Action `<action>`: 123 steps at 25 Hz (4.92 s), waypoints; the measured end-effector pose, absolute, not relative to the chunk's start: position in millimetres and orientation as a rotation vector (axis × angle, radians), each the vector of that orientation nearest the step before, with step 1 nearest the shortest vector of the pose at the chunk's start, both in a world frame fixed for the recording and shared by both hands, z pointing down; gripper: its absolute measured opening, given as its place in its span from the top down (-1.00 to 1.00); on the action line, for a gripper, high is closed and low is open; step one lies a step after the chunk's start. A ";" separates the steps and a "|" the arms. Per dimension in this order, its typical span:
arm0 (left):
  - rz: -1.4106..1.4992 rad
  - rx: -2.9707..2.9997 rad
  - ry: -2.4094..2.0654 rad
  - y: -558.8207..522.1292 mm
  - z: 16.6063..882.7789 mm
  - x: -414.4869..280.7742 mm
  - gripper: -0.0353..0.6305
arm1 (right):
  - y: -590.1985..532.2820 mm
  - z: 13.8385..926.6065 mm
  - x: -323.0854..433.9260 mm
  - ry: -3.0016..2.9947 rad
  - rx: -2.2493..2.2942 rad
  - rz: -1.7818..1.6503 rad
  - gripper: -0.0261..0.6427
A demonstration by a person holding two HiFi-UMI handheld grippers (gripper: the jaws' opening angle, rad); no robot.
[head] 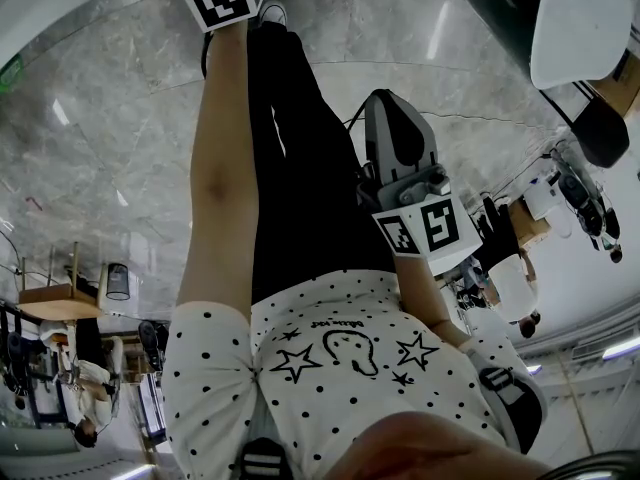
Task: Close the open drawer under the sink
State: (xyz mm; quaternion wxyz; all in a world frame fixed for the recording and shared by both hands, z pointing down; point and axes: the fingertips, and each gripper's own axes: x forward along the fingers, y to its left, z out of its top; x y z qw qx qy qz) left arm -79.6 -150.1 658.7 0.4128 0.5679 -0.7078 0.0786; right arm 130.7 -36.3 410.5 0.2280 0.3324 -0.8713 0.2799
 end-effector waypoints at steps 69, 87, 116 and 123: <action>0.160 1.691 -1.946 -94.6 422.4 -91.7 0.88 | -64.9 326.2 80.0 -2.576 0.915 0.574 0.88; 0.079 1.877 -2.024 -95.0 296.9 -74.8 0.88 | -66.1 302.3 69.6 -2.633 0.827 0.526 0.88; -0.051 2.093 -1.971 -10.3 188.5 -37.7 0.88 | -39.1 218.6 45.9 -2.809 0.732 0.324 0.88; -0.030 2.092 -1.968 4.4 189.4 -39.4 0.88 | -28.6 212.3 45.2 -2.823 0.710 0.254 0.88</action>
